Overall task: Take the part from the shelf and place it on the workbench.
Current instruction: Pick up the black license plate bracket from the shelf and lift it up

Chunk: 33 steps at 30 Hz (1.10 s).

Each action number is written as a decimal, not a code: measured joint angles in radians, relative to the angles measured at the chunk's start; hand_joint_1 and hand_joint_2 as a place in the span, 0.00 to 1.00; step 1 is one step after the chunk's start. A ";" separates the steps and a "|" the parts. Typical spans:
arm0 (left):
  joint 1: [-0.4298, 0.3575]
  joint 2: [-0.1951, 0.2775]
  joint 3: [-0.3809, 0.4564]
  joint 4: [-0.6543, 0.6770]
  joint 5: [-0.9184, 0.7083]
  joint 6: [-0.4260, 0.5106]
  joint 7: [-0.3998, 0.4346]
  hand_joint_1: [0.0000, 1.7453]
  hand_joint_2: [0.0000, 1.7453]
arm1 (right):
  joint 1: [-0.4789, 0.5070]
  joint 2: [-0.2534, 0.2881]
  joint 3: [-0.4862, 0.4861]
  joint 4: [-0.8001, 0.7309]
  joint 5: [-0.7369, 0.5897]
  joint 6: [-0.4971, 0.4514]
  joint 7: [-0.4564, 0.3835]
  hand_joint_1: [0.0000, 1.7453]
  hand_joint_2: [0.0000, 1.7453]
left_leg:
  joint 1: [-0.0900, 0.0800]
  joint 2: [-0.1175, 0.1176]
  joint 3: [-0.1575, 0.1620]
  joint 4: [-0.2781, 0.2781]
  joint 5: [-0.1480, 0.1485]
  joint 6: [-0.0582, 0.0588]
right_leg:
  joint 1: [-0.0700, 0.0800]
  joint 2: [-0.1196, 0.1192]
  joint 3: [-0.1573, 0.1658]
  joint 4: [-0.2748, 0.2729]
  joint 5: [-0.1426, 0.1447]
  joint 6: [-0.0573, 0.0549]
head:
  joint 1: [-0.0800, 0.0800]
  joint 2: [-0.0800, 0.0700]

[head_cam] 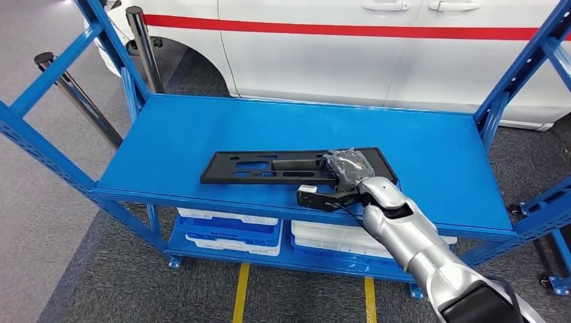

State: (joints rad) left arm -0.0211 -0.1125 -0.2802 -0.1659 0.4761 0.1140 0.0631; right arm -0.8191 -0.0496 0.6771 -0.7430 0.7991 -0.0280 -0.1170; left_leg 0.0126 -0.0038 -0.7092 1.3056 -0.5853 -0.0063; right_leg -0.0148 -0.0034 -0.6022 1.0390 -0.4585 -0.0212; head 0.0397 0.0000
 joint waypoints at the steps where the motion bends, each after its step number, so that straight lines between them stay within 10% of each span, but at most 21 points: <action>1: 0.000 0.000 0.000 0.000 0.000 0.000 0.000 0.00 0.00 | -0.002 0.001 0.001 0.001 0.000 0.001 -0.001 0.98 1.00 | 0.000 0.000 0.021 -0.044 0.032 0.003 | 0.000 0.001 0.002 0.000 0.000 0.000 | 0.000 0.000; 4: 0.001 0.000 0.003 0.000 0.001 -0.001 0.000 0.00 0.00 | -0.013 0.002 0.003 0.005 -0.005 0.002 -0.005 0.97 1.00 | -0.004 -0.001 0.119 -0.245 0.116 0.016 | 0.004 0.004 0.004 0.001 -0.002 0.006 | 0.000 0.000; 8: 0.000 -0.001 0.007 0.000 0.000 -0.002 -0.008 0.00 0.00 | -0.020 0.001 0.003 0.010 -0.013 0.002 -0.010 0.97 1.00 | -0.006 0.000 0.139 -0.292 0.122 0.028 | 0.005 0.007 0.004 -0.002 0.000 0.027 | 0.001 0.000; 12: 0.001 -0.002 0.007 0.000 -0.005 -0.006 -0.040 0.00 1.00 | -0.019 -0.001 0.003 0.016 -0.020 0.002 -0.015 0.97 1.00 | -0.001 0.007 0.144 -0.307 0.133 0.048 | 0.002 0.006 -0.065 0.153 -0.093 0.041 | 0.002 0.000; 15: 0.001 -0.002 0.007 0.000 -0.004 -0.014 -0.035 0.00 1.00 | -0.015 -0.002 0.005 0.019 -0.024 0.002 -0.018 0.96 1.00 | -0.001 0.008 0.145 -0.304 0.131 0.049 | -0.002 0.006 -0.120 0.266 -0.118 0.049 | 0.002 0.000; 19: -0.001 -0.005 0.006 0.000 -0.009 0.042 0.030 0.00 1.00 | -0.020 -0.002 0.010 0.020 -0.026 0.007 -0.016 0.96 1.00 | -0.003 0.007 0.147 -0.289 0.118 0.035 | -0.006 0.005 -0.014 0.046 -0.009 0.046 | 0.002 0.000; 24: -0.002 -0.003 -0.002 0.000 -0.029 0.067 0.065 0.00 1.00 | -0.017 0.000 0.024 0.014 0.001 -0.042 0.012 0.96 1.00 | -0.001 0.004 0.142 -0.276 0.106 0.009 | -0.002 0.003 0.006 0.001 0.000 0.018 | 0.001 0.000; 29: -0.004 0.001 -0.017 0.000 -0.040 0.119 0.095 0.00 1.00 | 0.071 -0.011 0.029 -0.047 0.314 -0.324 0.239 0.96 1.00 | 0.001 0.004 0.036 -0.033 -0.021 -0.008 | -0.005 -0.011 0.002 -0.003 0.005 0.003 | 0.000 0.000; 31: -0.002 0.004 -0.022 0.001 -0.041 0.119 0.127 0.00 1.00 | 0.139 -0.018 0.016 -0.103 0.519 -0.457 0.339 0.96 1.00 | 0.001 0.004 0.043 -0.035 0.001 -0.008 | -0.004 -0.009 0.001 0.000 0.006 0.002 | 0.000 0.000; 33: -0.001 0.008 -0.028 0.002 -0.043 0.116 0.146 0.00 1.00 | 0.201 -0.021 0.000 -0.172 0.659 -0.563 0.424 0.96 1.00 | 0.000 0.003 0.102 -0.157 0.068 0.000 | -0.004 -0.003 0.000 0.002 0.005 0.003 | 0.000 0.000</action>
State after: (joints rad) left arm -0.0223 -0.1047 -0.3077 -0.1640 0.4336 0.2300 0.2093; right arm -0.6177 -0.0706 0.6773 -0.9150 1.4582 -0.5906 0.3071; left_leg 0.0127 -0.0009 -0.6067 1.1487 -0.5175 -0.0064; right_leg -0.0191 -0.0064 -0.6019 1.0409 -0.4530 -0.0179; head 0.0398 0.0000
